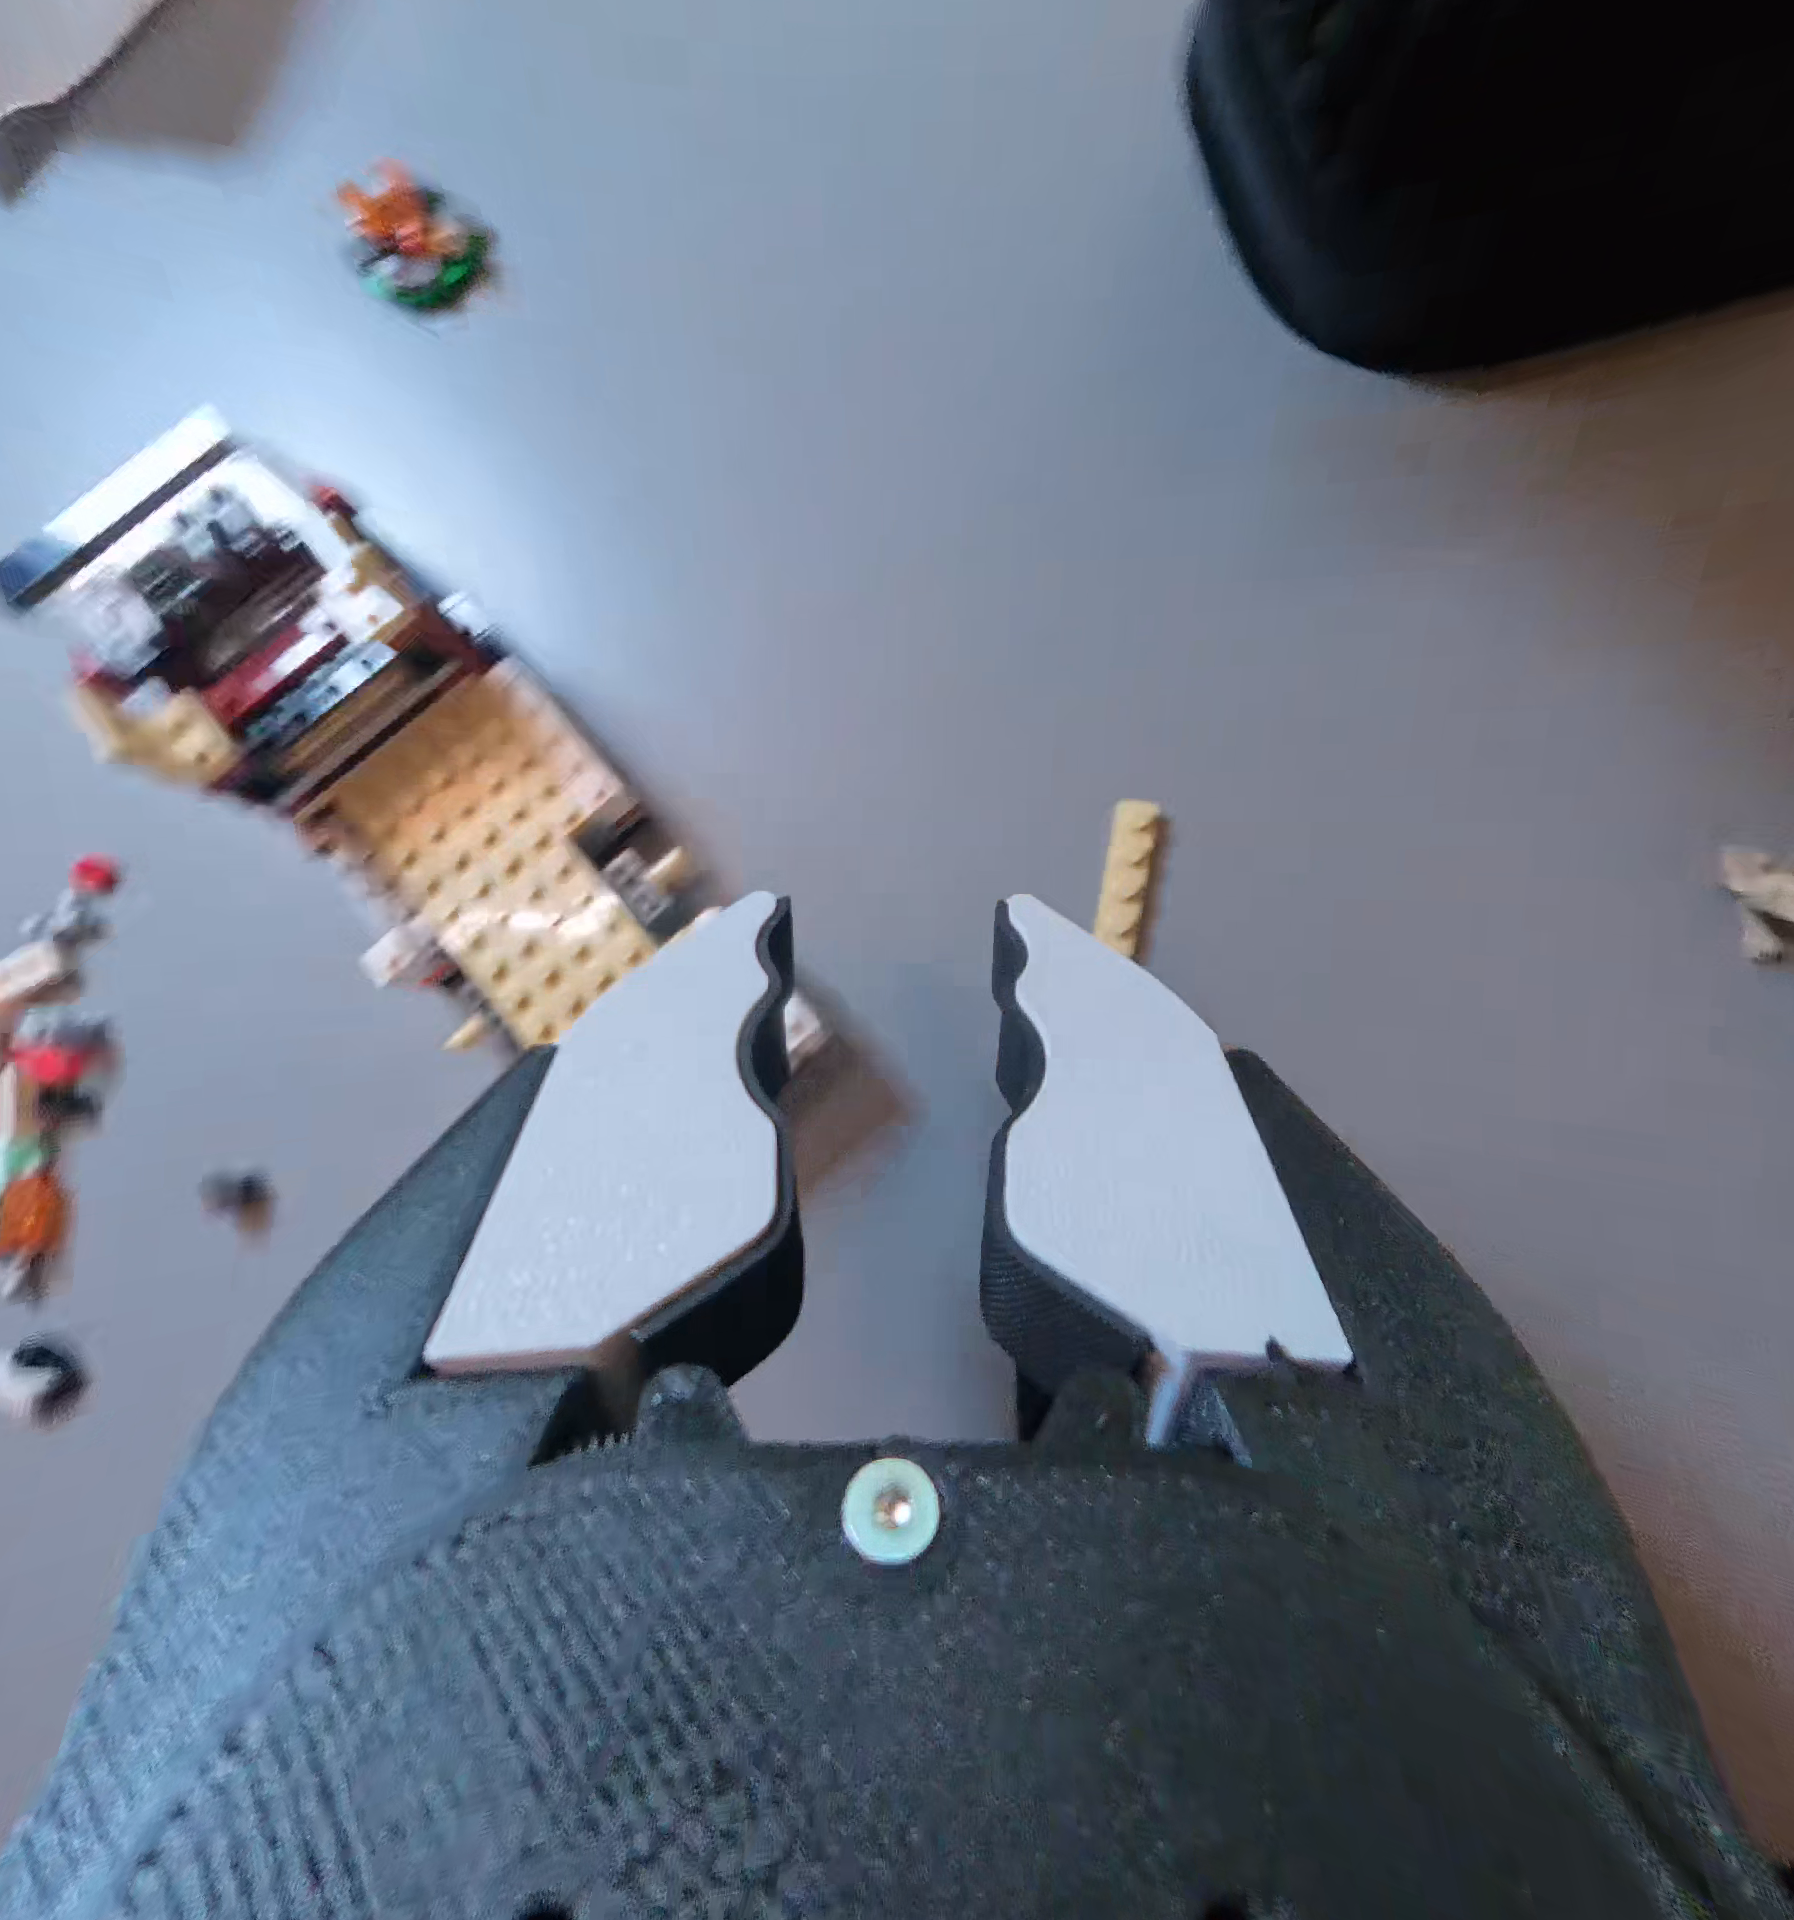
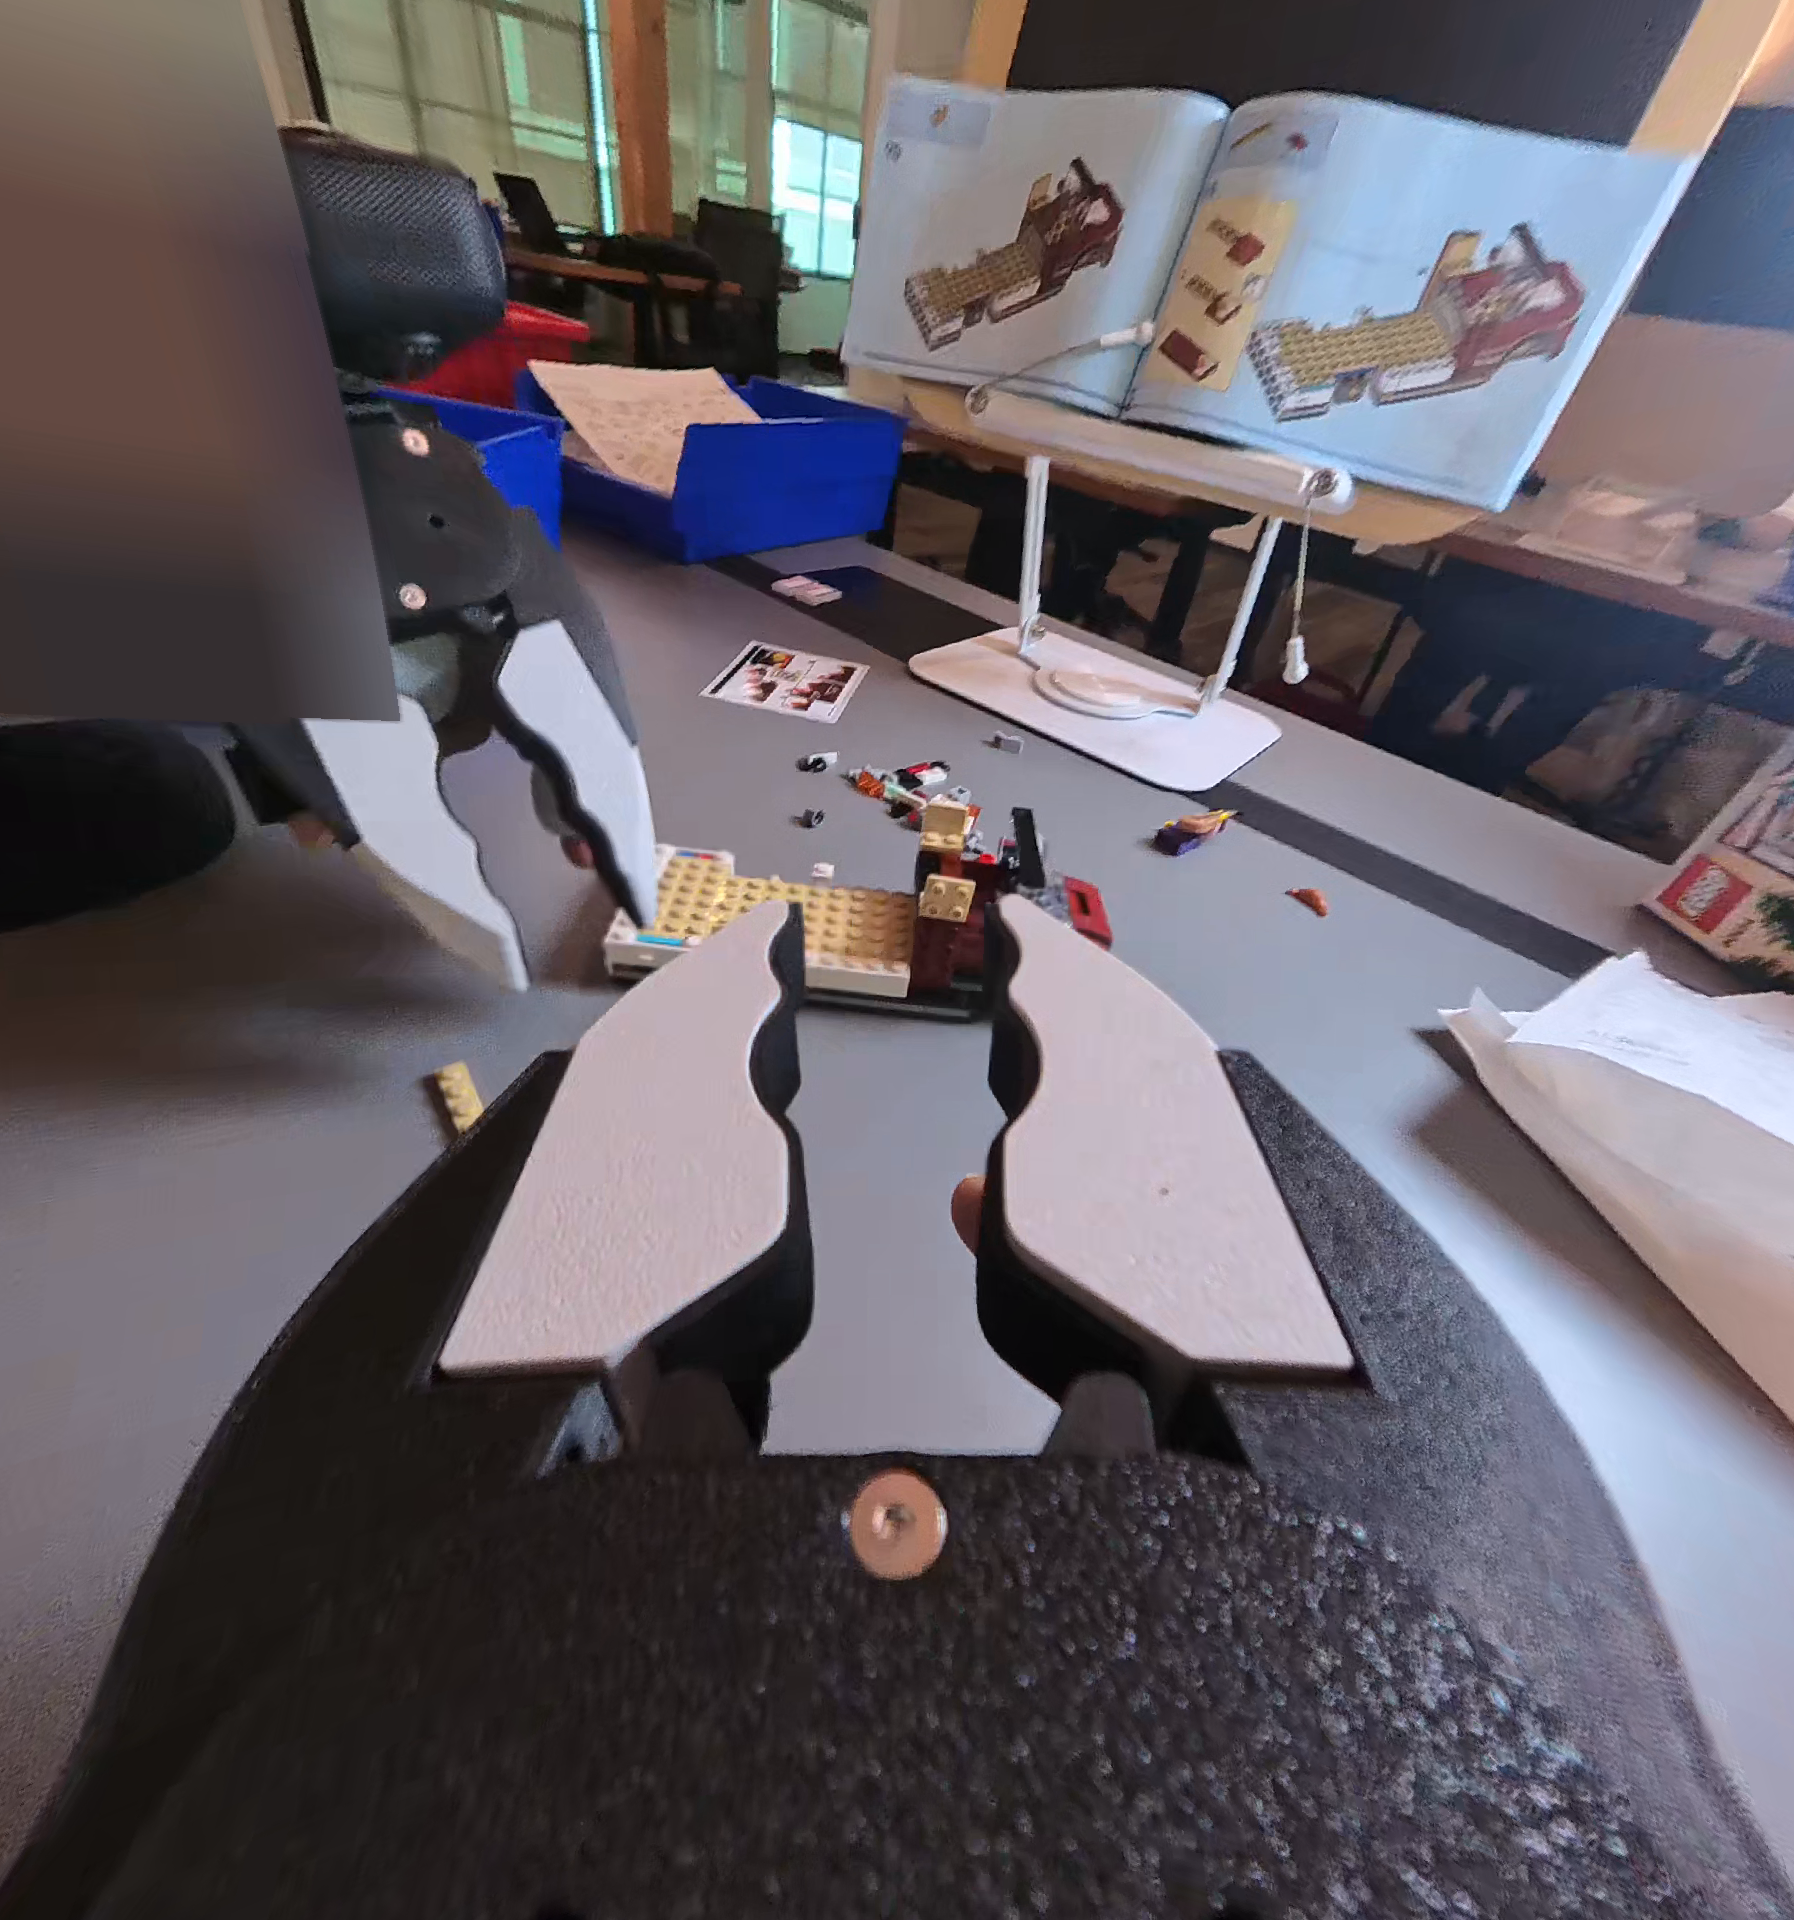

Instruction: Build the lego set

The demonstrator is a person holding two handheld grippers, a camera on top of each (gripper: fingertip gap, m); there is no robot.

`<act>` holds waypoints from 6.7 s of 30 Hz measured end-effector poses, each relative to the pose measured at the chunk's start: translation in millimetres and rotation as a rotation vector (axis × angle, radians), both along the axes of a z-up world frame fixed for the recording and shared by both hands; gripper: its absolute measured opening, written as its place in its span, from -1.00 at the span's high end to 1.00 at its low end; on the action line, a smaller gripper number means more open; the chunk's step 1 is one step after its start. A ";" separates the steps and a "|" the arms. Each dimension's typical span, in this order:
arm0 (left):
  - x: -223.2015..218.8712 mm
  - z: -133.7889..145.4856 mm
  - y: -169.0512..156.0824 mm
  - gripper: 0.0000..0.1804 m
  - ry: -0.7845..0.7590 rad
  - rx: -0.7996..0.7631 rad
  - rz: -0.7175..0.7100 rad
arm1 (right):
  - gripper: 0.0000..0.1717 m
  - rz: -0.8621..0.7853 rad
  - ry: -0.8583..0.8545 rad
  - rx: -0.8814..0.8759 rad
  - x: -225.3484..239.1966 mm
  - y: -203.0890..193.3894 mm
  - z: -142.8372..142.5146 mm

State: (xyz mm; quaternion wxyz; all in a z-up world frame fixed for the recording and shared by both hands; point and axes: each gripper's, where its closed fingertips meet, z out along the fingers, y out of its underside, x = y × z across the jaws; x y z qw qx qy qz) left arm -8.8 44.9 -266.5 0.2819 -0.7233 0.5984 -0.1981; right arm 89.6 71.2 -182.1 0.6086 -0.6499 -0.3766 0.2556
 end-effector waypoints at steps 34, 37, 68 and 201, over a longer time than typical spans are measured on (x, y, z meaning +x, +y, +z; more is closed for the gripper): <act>-105.2 153.3 36.8 0.62 -0.602 0.523 0.555 | 0.58 -0.131 0.016 0.007 2.8 17.8 -3.2; -173.7 183.5 27.0 0.78 -0.608 0.642 0.679 | 0.57 -0.152 0.026 0.006 8.2 21.3 -3.3; -402.8 -24.2 -11.1 0.67 0.407 -0.269 0.696 | 0.57 -0.216 -0.001 0.045 13.5 34.2 -12.0; -59.6 107.2 -25.3 0.73 -0.558 -0.135 0.304 | 0.80 0.289 -0.538 -0.092 -46.6 -18.8 -52.4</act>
